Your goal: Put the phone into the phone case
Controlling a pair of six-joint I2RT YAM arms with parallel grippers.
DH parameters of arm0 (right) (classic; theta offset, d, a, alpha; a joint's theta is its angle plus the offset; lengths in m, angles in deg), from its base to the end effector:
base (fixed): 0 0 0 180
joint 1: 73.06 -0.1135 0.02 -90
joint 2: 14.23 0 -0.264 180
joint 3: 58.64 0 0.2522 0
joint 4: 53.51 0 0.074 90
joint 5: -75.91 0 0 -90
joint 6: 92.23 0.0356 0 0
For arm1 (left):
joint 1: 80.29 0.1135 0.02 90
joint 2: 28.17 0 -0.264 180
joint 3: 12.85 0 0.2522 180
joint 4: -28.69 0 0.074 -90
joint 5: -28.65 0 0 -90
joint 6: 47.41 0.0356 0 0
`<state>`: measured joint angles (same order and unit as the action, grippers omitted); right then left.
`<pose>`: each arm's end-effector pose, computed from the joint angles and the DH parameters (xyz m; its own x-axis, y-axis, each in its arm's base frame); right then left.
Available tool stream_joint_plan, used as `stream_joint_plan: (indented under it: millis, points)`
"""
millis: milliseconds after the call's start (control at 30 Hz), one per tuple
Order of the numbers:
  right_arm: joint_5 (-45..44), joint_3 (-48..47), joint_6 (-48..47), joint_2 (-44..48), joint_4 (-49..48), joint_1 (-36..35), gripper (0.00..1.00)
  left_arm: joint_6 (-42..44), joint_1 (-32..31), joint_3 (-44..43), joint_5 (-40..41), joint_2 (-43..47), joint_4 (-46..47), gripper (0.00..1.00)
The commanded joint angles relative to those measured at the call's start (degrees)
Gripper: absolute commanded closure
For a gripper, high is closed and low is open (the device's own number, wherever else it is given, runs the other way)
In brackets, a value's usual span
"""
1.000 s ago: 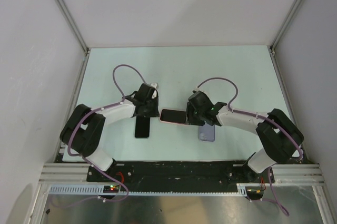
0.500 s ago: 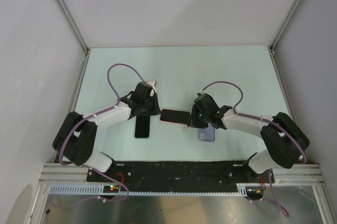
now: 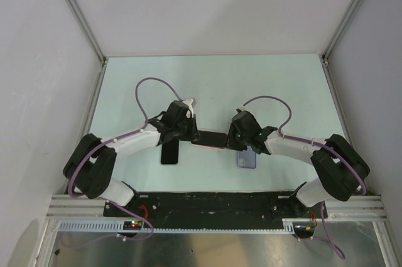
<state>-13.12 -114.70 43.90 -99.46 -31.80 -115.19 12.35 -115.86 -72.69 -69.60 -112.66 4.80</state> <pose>0.2127 0.1932 0.1686 -0.8880 0.1687 -0.4278 -0.0555 0.8841 0.4640 0.2380 -0.1764 0.1892 -0.8555 -0.0010 -0.5178 0.2571 0.8673 -0.4264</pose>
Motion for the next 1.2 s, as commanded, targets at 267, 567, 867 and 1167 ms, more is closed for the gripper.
stream_joint_plan:
  millis: [267, 567, 867, 1167]
  points:
    - [-1.59, -0.13, 0.81, -2.32, -3.22, 0.58, 0.84, -4.29, -3.58, -3.51, -4.62, -5.2, 6.76, 0.88]
    - [-1.94, -0.42, 0.65, -4.37, -3.97, 0.52, 0.89, -4.52, -4.63, -5.38, -5.11, -8.07, 7.13, 0.89]
    - [-5.88, -3.44, -1.79, -8.6, 2.37, -1.71, 0.95, -4.76, -5.64, -6.11, -5.16, -10.38, 7.4, 0.9]
    - [-8.88, -5.6, -2.93, -14.49, 6.87, -5.3, 0.96, -5.04, -6.11, -4.99, -5.04, -11.45, 8.3, 0.91]
